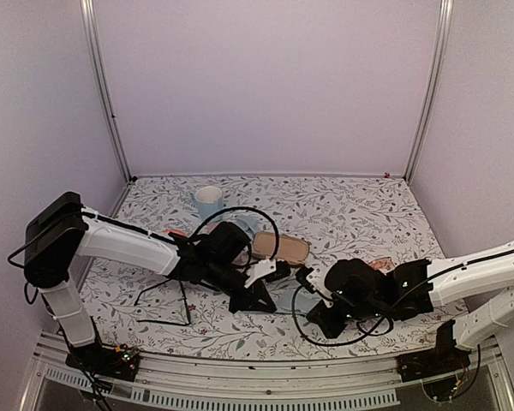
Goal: Organize the sunglasses
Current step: Pick up the glasses cleaning cloth from the center of the board.
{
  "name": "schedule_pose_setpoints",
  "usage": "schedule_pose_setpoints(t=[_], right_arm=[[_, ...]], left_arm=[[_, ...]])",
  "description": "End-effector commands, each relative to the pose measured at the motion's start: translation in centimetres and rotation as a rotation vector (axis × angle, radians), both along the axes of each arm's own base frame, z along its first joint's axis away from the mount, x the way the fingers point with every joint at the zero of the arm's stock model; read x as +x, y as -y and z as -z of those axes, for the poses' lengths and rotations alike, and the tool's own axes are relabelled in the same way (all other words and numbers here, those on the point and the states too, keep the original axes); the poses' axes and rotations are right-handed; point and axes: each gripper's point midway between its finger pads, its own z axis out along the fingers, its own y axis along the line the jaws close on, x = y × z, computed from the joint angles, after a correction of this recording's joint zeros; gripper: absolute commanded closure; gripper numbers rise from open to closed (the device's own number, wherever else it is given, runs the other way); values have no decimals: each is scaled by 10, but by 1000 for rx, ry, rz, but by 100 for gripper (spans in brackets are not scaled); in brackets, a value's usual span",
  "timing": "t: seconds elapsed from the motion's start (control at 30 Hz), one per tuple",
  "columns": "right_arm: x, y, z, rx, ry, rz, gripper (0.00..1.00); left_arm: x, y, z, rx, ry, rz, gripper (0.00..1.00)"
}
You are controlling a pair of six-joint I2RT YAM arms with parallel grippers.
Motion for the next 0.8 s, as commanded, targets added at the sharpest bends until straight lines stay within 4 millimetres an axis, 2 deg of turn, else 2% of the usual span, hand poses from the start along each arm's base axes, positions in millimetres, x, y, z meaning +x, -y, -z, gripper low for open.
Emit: schedule_pose_setpoints(t=[0.0,0.37,0.6,0.77], right_arm=[[7,-5,-34,132,19,-47,100],[45,-2,-59,172,70,-56,100],[67,-7,-66,189,84,-69,100],[84,-11,-81,222,112,-68,100]], left_arm=[[11,-4,-31,-41,49,-53,100],[53,-20,-71,-18,185,-198,100],[75,-26,-84,-15,222,-249,100],[92,-26,-92,-10,242,-285,100]])
